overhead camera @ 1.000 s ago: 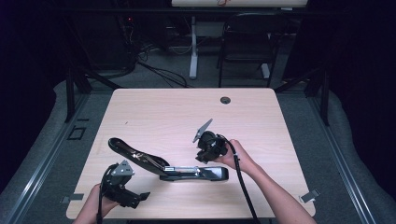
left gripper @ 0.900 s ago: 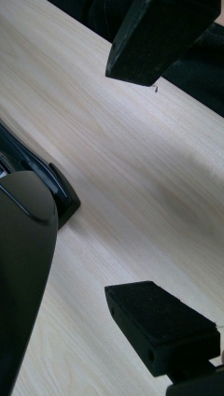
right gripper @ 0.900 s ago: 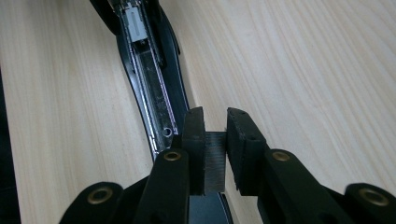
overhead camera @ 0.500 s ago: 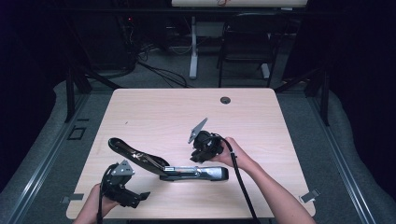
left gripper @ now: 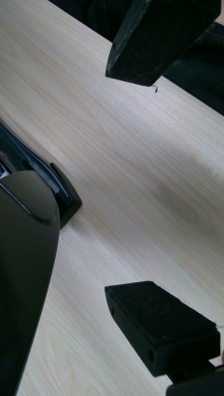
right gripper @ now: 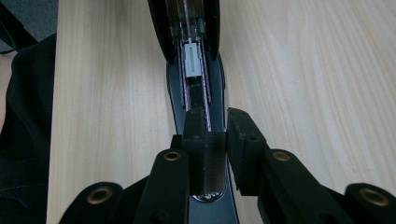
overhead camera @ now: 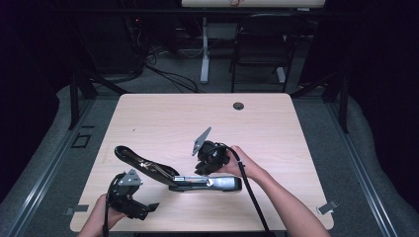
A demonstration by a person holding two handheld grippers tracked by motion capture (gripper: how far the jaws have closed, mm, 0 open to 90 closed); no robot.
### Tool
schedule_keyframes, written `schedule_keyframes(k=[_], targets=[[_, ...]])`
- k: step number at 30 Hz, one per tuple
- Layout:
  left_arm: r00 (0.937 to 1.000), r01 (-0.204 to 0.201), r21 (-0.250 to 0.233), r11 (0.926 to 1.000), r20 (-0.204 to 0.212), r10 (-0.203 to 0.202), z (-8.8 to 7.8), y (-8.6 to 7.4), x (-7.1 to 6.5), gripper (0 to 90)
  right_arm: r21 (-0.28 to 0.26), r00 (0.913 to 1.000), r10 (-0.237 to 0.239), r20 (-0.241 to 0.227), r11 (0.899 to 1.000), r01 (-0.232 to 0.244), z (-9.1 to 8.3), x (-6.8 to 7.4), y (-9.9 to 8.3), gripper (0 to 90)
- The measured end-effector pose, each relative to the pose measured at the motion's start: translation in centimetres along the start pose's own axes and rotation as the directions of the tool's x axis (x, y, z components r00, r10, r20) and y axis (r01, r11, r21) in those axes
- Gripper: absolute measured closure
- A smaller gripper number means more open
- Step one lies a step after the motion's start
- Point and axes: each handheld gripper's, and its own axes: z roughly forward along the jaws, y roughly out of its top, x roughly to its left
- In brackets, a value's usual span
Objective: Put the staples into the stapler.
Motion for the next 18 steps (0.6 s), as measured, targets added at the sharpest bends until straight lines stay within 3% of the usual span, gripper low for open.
schedule_keyframes(k=[18], targets=[[1.0000,-0.007,0.000,1.0000,0.005,0.007,0.1,0.2,0.1,0.0,-0.009,0.9994,-0.015,-0.030,1.000,0.015,1.1,0.0,0.0,78.0]])
